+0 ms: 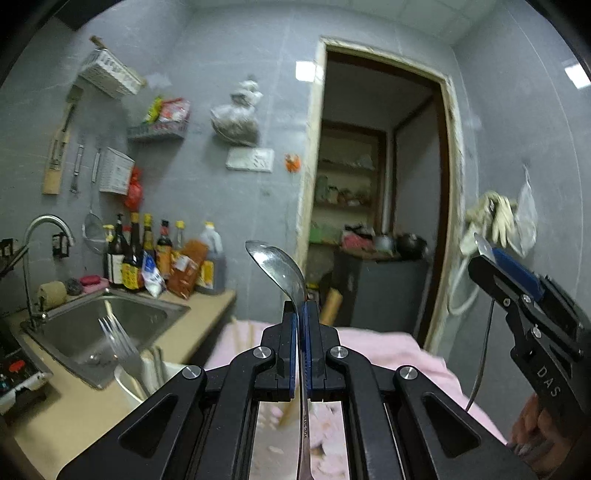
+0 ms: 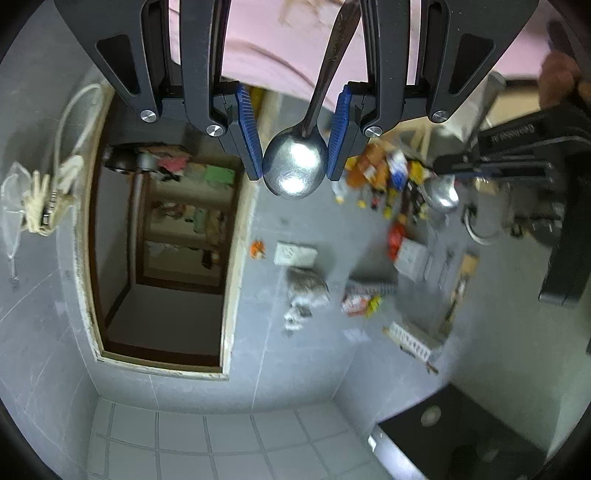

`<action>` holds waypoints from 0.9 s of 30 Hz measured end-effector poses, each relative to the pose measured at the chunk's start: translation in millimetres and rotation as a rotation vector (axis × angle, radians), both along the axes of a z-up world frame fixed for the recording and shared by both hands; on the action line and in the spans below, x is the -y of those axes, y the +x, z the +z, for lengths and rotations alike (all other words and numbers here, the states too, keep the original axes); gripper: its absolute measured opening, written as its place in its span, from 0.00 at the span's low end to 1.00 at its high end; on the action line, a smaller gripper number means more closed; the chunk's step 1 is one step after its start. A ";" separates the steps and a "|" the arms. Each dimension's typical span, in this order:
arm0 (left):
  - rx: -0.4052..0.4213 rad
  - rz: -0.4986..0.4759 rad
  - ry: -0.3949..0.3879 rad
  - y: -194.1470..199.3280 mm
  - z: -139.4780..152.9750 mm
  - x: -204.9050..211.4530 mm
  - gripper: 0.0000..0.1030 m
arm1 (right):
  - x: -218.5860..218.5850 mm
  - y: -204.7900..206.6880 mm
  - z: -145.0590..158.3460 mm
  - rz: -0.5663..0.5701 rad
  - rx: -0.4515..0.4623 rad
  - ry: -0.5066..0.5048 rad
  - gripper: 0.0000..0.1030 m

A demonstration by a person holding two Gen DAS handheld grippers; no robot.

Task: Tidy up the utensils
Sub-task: 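Lift and carry the spoon toward the cup while the left tool carries its spoon toward the basket, then lower the spoon into the cup and open the right tool while the left tool releases into the basket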

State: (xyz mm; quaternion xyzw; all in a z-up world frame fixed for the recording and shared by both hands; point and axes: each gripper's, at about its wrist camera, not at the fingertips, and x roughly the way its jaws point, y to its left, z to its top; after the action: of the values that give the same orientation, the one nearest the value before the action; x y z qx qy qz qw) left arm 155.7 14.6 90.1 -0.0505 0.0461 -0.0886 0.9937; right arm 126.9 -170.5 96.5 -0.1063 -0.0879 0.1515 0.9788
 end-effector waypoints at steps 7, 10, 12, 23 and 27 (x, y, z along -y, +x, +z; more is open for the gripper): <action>0.006 0.043 -0.121 22.5 26.1 -54.9 0.02 | -35.3 32.3 25.2 0.166 -0.026 0.146 0.32; -0.002 0.072 -0.167 31.1 27.3 -75.0 0.02 | -46.8 44.9 25.9 0.213 -0.045 0.189 0.32; 0.002 0.109 -0.170 34.3 25.6 -84.9 0.02 | -54.7 53.0 24.2 0.230 -0.055 0.212 0.32; 0.031 0.176 -0.212 45.3 8.8 -106.7 0.02 | -77.6 73.3 -7.7 0.241 -0.094 0.194 0.32; 0.034 0.178 -0.210 45.0 7.9 -109.2 0.02 | -82.5 76.0 -14.7 0.249 -0.106 0.178 0.32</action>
State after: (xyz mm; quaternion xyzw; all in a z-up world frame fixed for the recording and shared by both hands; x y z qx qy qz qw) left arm 200.7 123.8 98.0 -0.1568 0.0152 -0.0053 0.9875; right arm 202.9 -88.0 81.8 0.0007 -0.0618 0.2688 0.9612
